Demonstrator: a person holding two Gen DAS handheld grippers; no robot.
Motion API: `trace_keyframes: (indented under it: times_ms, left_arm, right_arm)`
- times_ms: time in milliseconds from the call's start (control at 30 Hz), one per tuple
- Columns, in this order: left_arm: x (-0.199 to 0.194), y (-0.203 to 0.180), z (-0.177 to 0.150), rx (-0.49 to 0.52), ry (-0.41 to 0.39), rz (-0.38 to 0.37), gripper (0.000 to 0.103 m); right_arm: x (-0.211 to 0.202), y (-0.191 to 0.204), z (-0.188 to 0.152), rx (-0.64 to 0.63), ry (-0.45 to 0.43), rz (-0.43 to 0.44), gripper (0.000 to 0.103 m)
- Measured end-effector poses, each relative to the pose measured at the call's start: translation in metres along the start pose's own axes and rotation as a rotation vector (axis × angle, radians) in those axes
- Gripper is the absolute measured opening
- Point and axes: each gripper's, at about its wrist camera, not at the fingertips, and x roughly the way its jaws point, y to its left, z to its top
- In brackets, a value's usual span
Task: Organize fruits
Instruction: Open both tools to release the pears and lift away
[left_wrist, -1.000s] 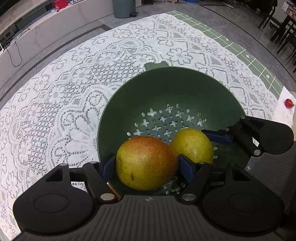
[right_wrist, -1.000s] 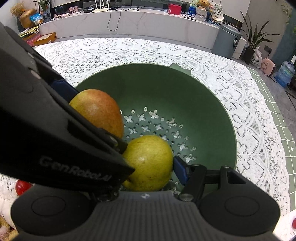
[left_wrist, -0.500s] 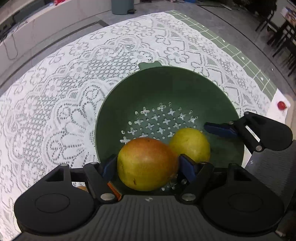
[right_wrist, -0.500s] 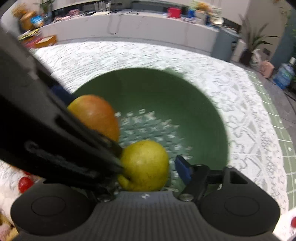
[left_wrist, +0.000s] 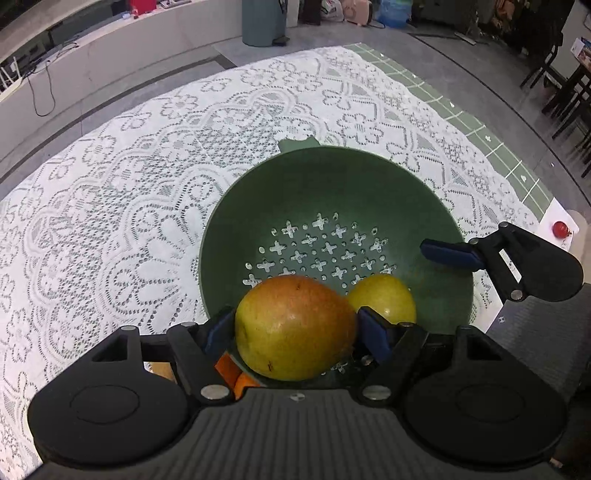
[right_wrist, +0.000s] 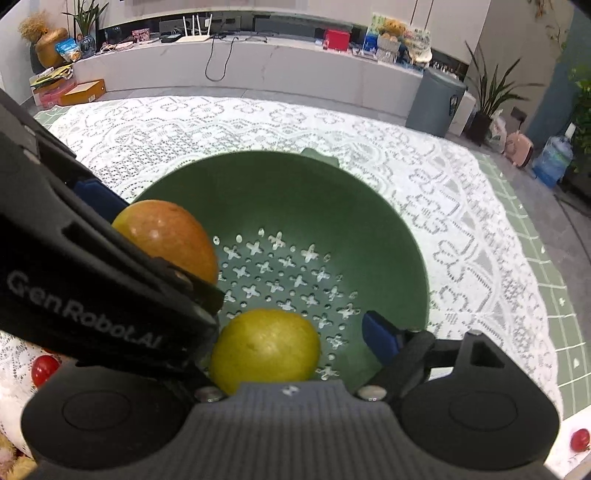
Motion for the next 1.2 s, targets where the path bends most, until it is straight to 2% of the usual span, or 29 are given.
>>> trace_keyframes:
  times_ms: [100,133,300,433,600,767,900,1033,1200]
  left_arm:
    - [-0.011,0.0,-0.005,-0.023,-0.03,0.003,0.086]
    - [-0.015,0.0,-0.007,-0.031,-0.042,0.005,0.086]
    - [-0.044,0.006,-0.016,-0.082,-0.14,0.011,0.085]
    - [-0.067,0.015,-0.025,-0.137,-0.203,0.012,0.085]
    - [-0.095,0.028,-0.046,-0.192,-0.266,0.054,0.085]
    - [-0.114,0.043,-0.073,-0.242,-0.318,0.117,0.085]
    - [-0.125,0.051,-0.092,-0.239,-0.323,0.189,0.085]
    - [-0.136,0.06,-0.114,-0.246,-0.313,0.23,0.085]
    - [-0.14,0.082,-0.14,-0.284,-0.286,0.239,0.084]
  right_arm:
    - [-0.008,0.002,-0.003,-0.007,-0.033,-0.024,0.09]
    - [-0.007,-0.008,-0.002,-0.006,-0.046,-0.029,0.09]
    - [-0.013,-0.005,-0.004,-0.016,-0.069,-0.089,0.09]
    - [-0.024,-0.007,-0.004,0.012,-0.118,-0.08,0.091]
    - [-0.034,-0.002,-0.006,0.031,-0.176,-0.083,0.091]
    - [-0.05,0.006,-0.008,0.082,-0.297,0.028,0.091]
    - [-0.057,0.017,-0.009,0.135,-0.34,0.146,0.09]
    - [-0.059,0.033,-0.015,0.18,-0.318,0.247,0.09]
    - [-0.061,0.055,-0.03,0.185,-0.271,0.304,0.09]
